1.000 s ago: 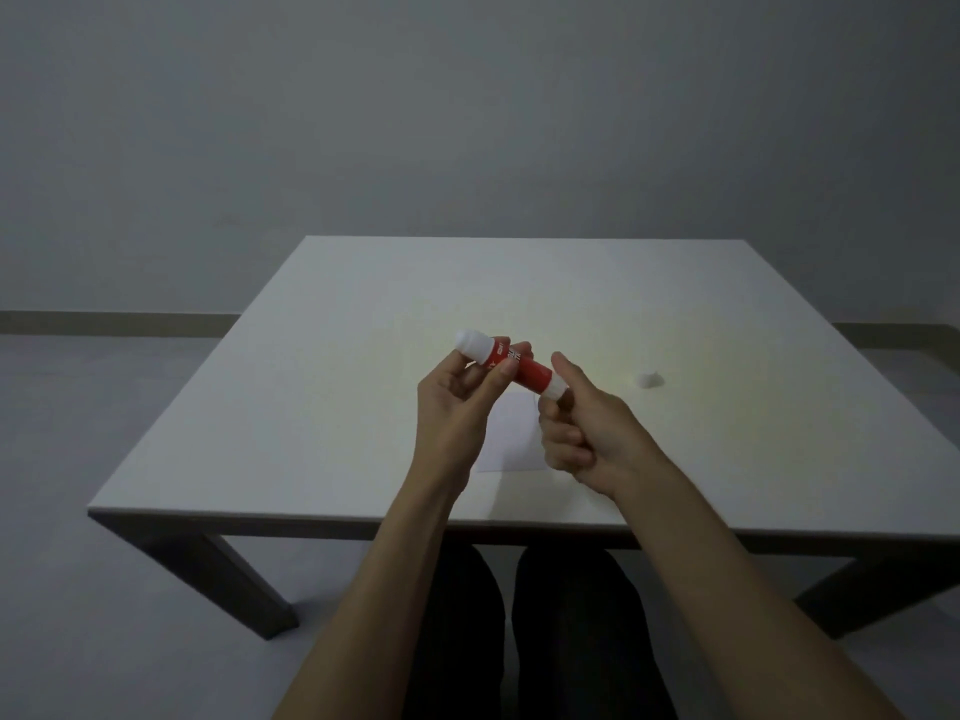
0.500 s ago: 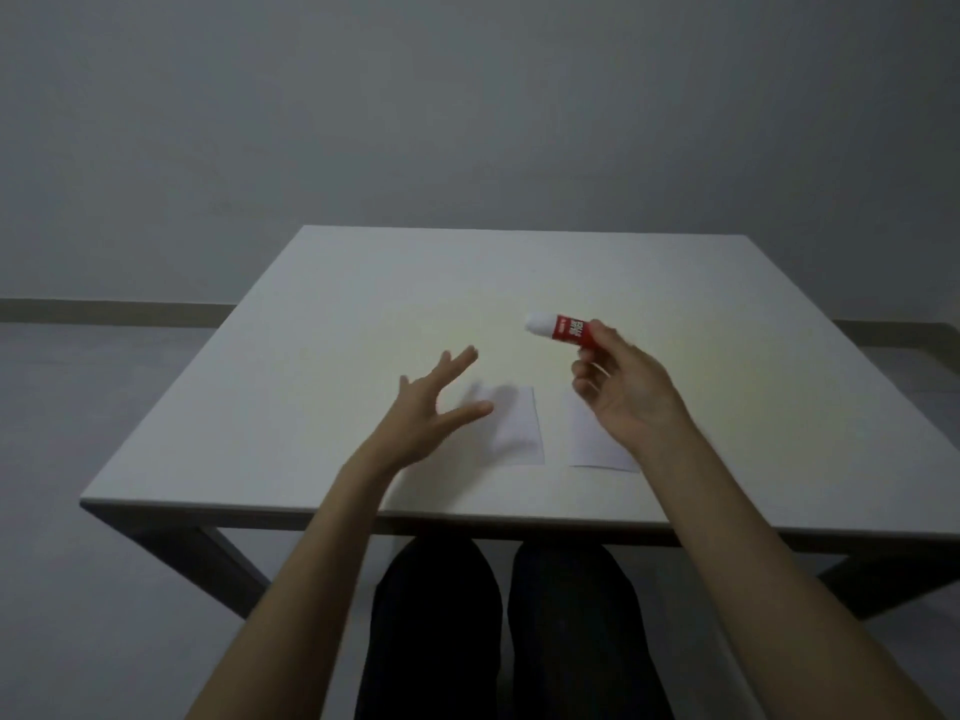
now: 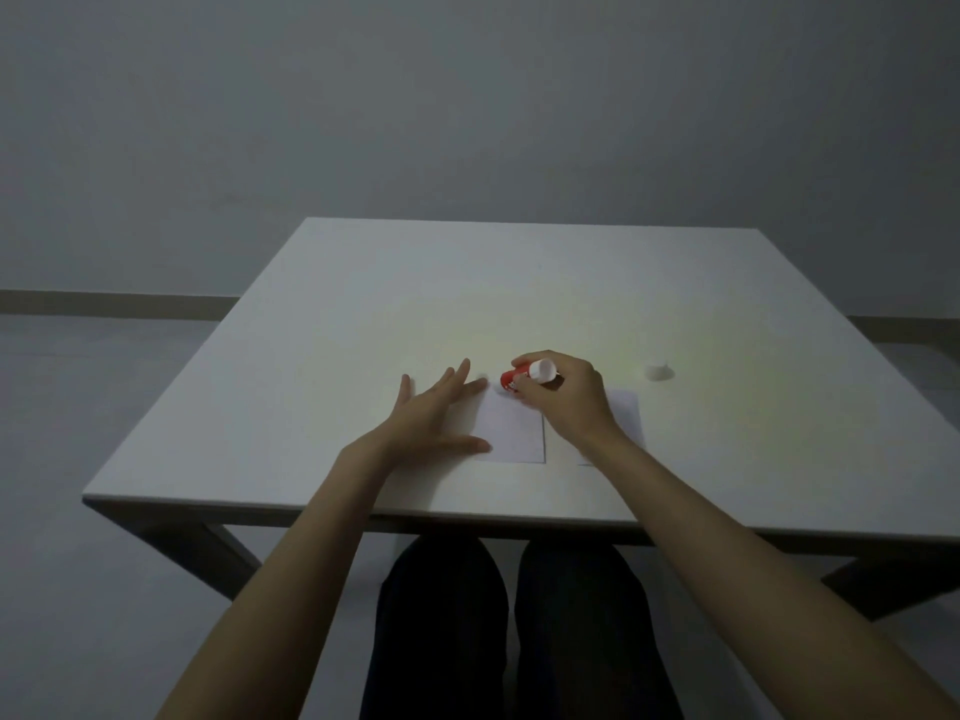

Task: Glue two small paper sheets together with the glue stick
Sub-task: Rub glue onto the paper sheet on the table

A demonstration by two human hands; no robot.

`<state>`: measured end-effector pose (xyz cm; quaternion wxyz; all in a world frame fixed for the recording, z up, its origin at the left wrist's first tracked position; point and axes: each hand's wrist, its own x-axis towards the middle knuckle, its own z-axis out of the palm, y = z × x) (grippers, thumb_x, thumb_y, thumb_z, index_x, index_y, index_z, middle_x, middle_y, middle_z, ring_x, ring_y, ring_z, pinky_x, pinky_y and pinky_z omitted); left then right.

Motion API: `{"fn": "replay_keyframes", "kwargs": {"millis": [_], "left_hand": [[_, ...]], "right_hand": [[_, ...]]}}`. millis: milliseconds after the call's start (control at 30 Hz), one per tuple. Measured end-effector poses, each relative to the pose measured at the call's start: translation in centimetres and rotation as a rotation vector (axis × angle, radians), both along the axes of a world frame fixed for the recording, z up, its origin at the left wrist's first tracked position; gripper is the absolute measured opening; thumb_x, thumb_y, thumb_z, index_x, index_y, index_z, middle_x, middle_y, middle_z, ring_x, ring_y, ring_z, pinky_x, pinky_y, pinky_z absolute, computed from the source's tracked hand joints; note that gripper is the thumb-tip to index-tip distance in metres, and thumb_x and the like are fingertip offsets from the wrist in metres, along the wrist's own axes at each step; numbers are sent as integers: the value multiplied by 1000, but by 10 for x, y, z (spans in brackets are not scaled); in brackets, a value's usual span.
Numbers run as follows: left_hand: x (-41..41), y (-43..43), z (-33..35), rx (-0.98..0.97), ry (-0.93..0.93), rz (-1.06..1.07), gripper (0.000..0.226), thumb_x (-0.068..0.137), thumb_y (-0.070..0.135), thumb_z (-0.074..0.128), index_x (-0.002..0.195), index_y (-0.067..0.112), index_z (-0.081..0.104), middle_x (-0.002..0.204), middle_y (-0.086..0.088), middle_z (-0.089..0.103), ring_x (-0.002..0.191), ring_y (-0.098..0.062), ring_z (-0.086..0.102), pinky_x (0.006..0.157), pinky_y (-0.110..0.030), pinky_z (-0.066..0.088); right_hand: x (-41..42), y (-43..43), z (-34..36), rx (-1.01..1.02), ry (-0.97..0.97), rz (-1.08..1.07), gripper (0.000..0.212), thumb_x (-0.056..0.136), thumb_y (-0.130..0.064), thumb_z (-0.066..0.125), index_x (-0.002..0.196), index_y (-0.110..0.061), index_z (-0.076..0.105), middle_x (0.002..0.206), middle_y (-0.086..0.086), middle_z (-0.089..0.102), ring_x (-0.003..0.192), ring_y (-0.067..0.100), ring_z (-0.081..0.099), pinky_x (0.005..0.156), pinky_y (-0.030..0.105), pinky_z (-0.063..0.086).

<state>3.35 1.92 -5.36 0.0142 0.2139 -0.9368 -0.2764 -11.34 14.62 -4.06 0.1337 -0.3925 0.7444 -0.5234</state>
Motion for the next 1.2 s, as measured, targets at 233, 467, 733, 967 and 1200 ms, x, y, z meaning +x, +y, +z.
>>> {"fn": "replay_keyframes", "kwargs": {"millis": [233, 467, 733, 967, 1200], "left_hand": [[1, -1, -7, -28, 38, -8, 94, 83, 52, 59, 150, 22, 0, 160, 7, 17, 148, -13, 5, 116, -53, -14], [0, -2, -7, -17, 39, -3, 95, 82, 50, 61, 150, 21, 1, 159, 10, 18, 148, -11, 4, 116, -53, -12], [-1, -1, -6, -21, 30, 7, 90, 82, 49, 62, 150, 25, 7, 160, 7, 15, 148, -11, 3, 116, -51, -15], [0, 0, -5, -22, 11, 6, 86, 83, 49, 61, 149, 26, 11, 160, 5, 11, 148, -12, 1, 115, -49, -16], [-1, 0, -5, -31, -5, 6, 86, 83, 50, 60, 150, 26, 11, 160, 4, 12, 148, -12, 0, 114, -49, -17]], "right_hand": [[11, 15, -1, 8, 28, 240, 11, 78, -15, 71, 88, -11, 73, 87, 4, 76, 78, 15, 70, 72, 18, 55], [-16, 2, 5, -32, -134, 39, 11, 81, -6, 68, 91, -2, 71, 86, 15, 73, 75, 28, 70, 76, 45, 59], [-2, 23, 1, 20, -88, 318, 11, 78, -18, 70, 88, -15, 73, 84, 1, 75, 79, 16, 72, 70, 24, 59], [-5, 32, 3, 30, 48, 243, 15, 77, -19, 71, 90, -12, 73, 88, 1, 74, 82, 11, 69, 75, 26, 56], [-20, 38, 4, -33, -76, 128, 11, 81, -8, 67, 91, -5, 71, 85, 9, 73, 77, 18, 70, 66, 22, 57]]}}
